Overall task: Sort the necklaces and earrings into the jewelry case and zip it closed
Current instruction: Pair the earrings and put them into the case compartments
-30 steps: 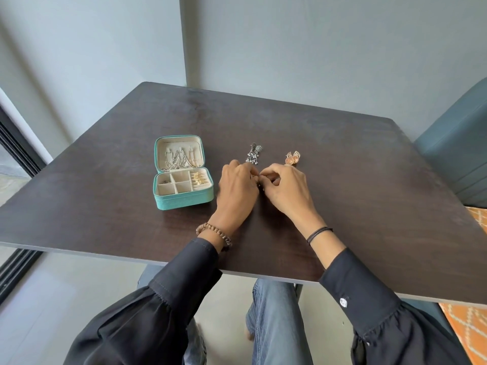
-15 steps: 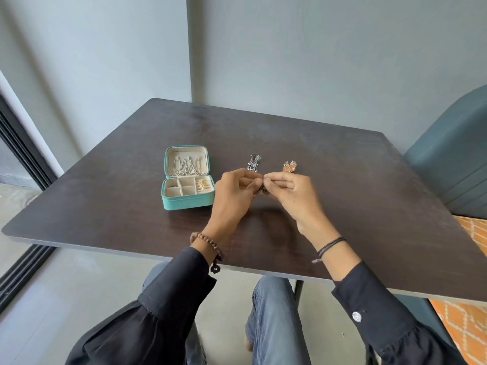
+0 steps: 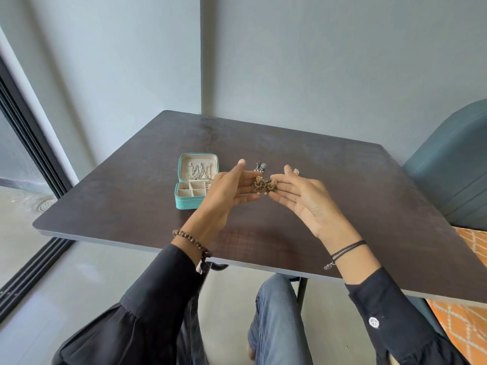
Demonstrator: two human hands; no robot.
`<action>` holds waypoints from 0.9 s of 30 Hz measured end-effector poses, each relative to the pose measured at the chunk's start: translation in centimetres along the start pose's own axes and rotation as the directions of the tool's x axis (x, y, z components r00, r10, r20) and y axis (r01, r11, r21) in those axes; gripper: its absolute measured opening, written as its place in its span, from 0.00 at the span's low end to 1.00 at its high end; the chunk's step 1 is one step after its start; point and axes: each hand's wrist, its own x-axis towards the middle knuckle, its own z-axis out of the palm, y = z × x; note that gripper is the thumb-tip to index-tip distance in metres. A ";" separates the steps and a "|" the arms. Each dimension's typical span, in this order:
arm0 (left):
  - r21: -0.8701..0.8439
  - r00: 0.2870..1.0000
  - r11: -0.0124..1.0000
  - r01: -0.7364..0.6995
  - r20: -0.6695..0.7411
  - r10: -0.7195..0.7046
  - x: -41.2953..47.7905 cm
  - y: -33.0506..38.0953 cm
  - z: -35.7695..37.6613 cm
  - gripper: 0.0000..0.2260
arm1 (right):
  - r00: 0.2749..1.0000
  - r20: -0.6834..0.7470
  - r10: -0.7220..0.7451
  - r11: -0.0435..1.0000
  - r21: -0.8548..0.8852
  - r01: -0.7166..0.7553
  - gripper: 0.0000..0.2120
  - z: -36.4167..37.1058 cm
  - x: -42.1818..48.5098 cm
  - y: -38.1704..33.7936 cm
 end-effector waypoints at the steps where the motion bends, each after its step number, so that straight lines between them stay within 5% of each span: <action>1: -0.008 1.000 1.000 0.011 0.005 -0.011 -0.1 0.1 -0.1 0.23 | 1.000 0.000 0.016 1.000 0.015 -0.016 0.19 0.0 -0.2 -0.1; 15: -0.056 1.000 0.998 0.016 -0.004 -0.016 -1.5 0.9 -1.7 0.16 | 0.995 0.052 0.087 0.991 0.093 -0.092 0.28 1.0 -1.0 -0.3; 22: 0.075 0.991 0.989 -0.124 -0.031 0.126 -2.1 1.3 -2.8 0.09 | 0.993 0.116 -0.028 0.999 -0.015 0.030 0.12 2.3 -0.3 -0.1; 27: 0.191 0.970 0.957 -0.217 -0.070 0.234 -1.7 1.5 -4.8 0.08 | 0.987 0.123 -0.099 0.983 -0.145 0.116 0.11 4.1 0.8 0.5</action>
